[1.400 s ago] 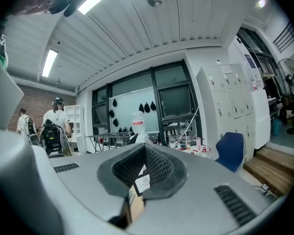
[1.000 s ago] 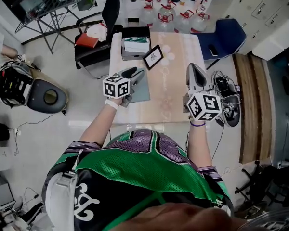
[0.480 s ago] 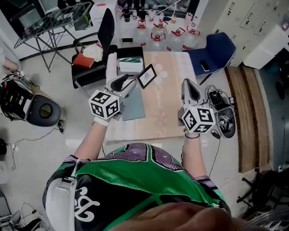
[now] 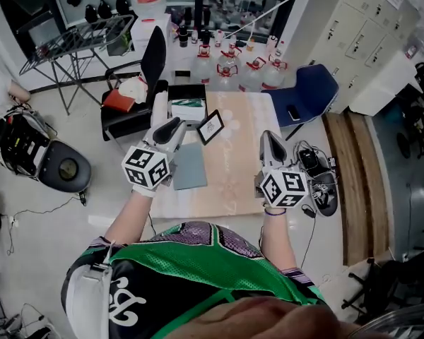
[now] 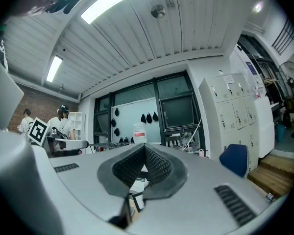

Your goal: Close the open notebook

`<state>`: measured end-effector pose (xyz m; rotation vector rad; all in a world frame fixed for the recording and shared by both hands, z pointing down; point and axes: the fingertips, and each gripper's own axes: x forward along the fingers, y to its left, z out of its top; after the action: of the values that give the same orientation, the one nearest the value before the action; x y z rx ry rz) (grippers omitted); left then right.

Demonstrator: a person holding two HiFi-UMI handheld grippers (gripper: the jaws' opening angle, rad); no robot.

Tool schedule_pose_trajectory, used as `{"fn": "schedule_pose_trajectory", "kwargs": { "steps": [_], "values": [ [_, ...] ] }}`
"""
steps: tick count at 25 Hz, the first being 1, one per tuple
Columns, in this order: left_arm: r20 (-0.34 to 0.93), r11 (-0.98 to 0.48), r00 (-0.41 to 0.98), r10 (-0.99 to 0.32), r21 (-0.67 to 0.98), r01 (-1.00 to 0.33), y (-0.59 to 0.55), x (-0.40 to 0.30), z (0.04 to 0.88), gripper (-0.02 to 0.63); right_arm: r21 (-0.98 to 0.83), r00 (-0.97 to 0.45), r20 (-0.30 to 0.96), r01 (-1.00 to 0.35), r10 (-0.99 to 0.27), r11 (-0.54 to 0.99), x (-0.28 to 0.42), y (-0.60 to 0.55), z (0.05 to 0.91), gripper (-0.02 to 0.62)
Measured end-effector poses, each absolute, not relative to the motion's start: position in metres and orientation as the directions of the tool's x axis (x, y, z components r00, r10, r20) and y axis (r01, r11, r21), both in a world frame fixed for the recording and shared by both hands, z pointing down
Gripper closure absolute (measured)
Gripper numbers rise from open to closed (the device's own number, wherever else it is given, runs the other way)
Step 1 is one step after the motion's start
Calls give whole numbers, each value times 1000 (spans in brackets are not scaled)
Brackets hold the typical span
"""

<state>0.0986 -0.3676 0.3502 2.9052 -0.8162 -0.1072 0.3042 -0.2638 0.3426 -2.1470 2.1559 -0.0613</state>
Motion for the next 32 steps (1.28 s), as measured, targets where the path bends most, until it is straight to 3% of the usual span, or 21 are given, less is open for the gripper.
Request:
{"fn": "schedule_pose_trajectory", "kwargs": {
  "steps": [3,8,32],
  "values": [
    [-53,-838,840,-541,121,-532,-362,97,338,572,-99,-3,-43,-995,-999,8,303,-260,336,595],
    [-80,-838,835,-545,96,-537,-356,93,324,589,-100,-2,-52,-995,-999,7,302,-256,331,595],
    [-88,-842,837,-540,57,-536,-354,95,322,591,-65,19,-51,-998,-999,-15,299,-262,333,597]
  ]
}}
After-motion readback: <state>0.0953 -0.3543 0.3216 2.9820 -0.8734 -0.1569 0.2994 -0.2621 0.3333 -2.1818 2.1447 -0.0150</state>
